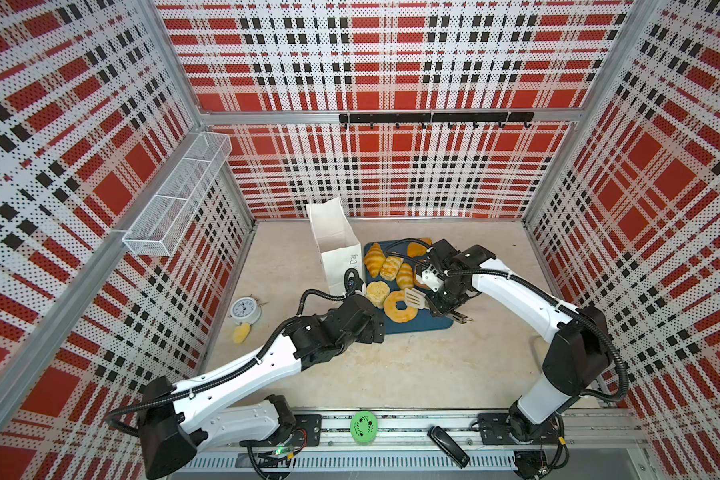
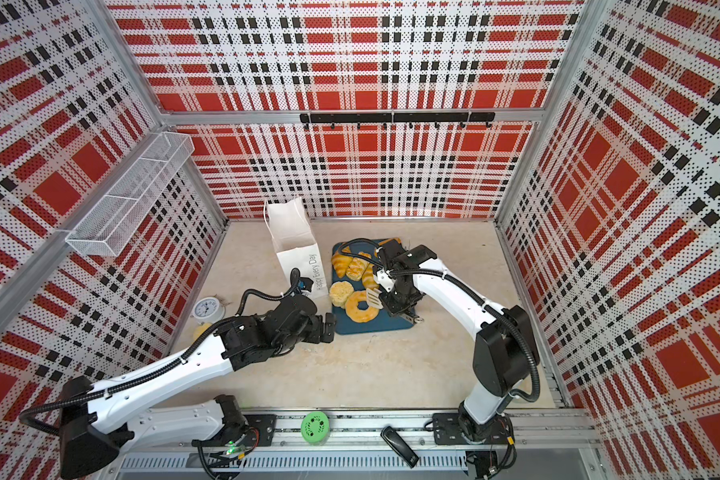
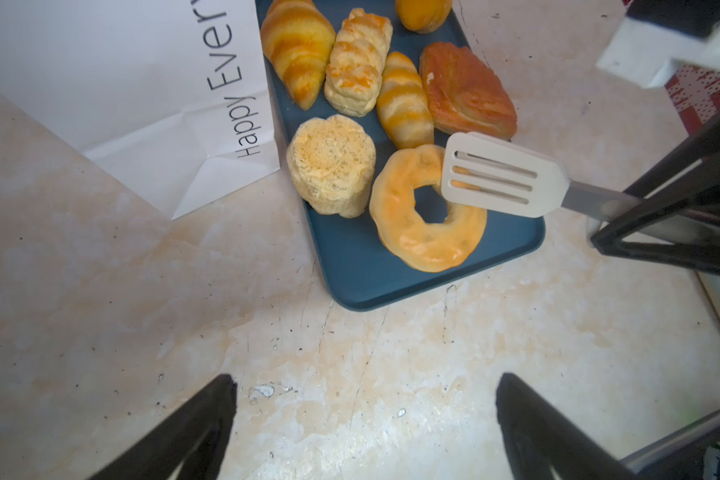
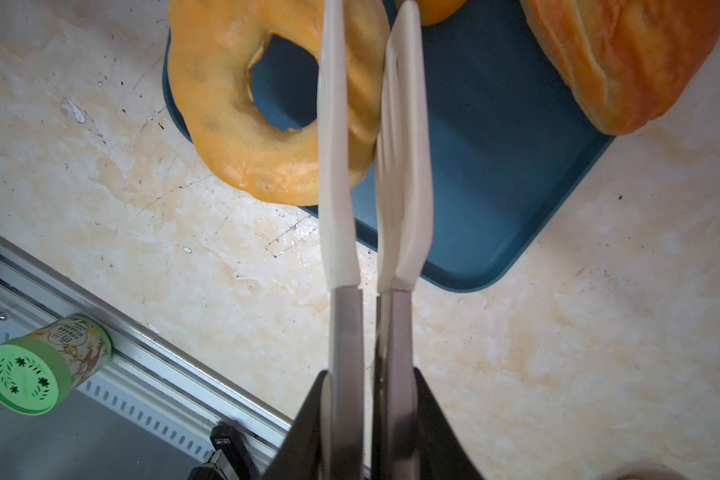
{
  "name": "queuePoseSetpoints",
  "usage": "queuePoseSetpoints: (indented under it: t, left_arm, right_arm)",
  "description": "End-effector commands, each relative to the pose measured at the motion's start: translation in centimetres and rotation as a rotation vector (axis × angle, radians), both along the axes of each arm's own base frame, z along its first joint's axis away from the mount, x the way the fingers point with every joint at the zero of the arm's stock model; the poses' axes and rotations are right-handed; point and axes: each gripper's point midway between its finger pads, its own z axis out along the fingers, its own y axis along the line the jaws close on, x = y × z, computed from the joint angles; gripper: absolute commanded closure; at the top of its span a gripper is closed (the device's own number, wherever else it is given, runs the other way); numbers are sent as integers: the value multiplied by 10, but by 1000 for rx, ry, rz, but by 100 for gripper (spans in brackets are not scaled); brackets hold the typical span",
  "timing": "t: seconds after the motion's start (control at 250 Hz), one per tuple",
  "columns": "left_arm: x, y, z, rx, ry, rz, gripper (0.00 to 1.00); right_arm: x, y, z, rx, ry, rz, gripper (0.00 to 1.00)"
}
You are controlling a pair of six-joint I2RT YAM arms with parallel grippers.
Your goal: Place the fake bread into the paper bag
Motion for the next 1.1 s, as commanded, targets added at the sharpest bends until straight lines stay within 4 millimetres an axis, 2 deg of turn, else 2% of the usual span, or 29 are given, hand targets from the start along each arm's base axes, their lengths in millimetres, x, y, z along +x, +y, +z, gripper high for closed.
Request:
queuePoseSetpoints:
  t: [0.0, 0.74, 0.928, 1.1]
  left_arm:
    - [5, -3, 23, -53, -43, -4, 1]
    - [19, 22, 68, -84, -110, 40, 1]
    - [20, 27, 86, -84, -132, 36, 1]
    - [21, 40, 107, -80, -160, 58, 1]
  right_arm:
    - [10, 9, 33, 81, -84, 1, 70]
    - [24, 25, 94, 212, -210, -11, 70]
    - [29, 33, 118, 277, -256, -16, 70]
    - [32, 41, 137, 329, -288, -9, 70]
